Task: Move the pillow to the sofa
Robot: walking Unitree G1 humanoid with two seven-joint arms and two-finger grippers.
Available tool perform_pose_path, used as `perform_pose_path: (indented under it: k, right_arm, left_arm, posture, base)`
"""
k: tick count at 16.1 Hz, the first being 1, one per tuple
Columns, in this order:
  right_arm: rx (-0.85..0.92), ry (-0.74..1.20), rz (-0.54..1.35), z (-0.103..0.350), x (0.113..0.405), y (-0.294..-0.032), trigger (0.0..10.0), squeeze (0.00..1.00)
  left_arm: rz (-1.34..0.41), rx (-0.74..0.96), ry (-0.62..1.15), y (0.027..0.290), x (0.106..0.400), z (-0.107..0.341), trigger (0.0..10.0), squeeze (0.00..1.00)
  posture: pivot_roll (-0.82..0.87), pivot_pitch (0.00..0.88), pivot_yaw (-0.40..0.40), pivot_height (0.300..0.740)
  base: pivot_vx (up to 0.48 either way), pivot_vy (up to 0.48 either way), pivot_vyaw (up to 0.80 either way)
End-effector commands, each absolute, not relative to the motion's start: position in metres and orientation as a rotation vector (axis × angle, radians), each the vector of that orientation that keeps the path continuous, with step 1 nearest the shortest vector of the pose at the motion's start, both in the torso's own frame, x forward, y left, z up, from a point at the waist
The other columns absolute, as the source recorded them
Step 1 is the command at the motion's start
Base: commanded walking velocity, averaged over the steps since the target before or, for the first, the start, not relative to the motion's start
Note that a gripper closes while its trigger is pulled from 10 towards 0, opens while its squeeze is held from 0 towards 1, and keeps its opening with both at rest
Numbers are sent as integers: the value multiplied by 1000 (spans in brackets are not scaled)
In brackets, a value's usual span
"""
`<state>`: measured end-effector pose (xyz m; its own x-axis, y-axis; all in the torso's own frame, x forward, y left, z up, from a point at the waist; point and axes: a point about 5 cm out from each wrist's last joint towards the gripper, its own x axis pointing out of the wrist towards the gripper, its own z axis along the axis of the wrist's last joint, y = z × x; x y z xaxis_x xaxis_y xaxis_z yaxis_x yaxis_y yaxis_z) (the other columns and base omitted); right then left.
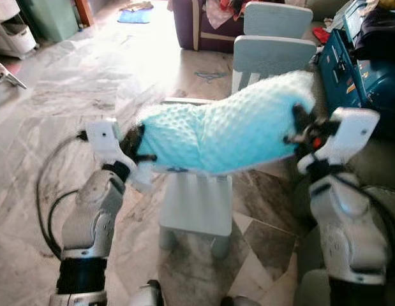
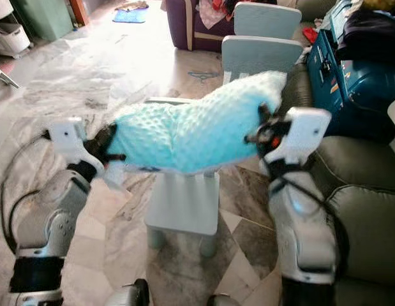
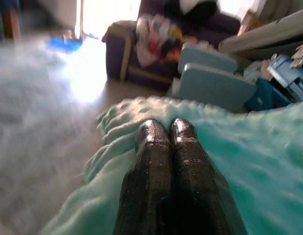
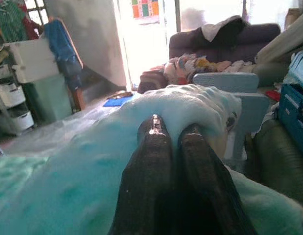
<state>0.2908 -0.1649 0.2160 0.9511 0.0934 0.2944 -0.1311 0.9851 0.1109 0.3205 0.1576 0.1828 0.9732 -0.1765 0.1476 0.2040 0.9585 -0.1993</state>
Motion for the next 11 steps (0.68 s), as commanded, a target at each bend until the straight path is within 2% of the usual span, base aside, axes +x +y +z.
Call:
perform_pose_path:
  k: [1,5,11]
  right_arm:
    - [120,-345,125,226,287,-162,0,0]
    - [121,-369,129,229,284,-155,0,0]
    - [119,-361,85,226,269,-161,0,0]
  left_arm:
    - [-187,-176,-202,159,319,197,10000,0]
    - [-200,-118,-250,154,313,206,10000,0]
    - [-206,-88,-264,148,297,204,10000,0]
  posture:
    - [-93,144,-23,740]
    - [-88,128,-16,740]
    - [-88,126,-9,740]
  base:
    - [0,0,0]
    - [0,0,0]
    - [0,0,0]
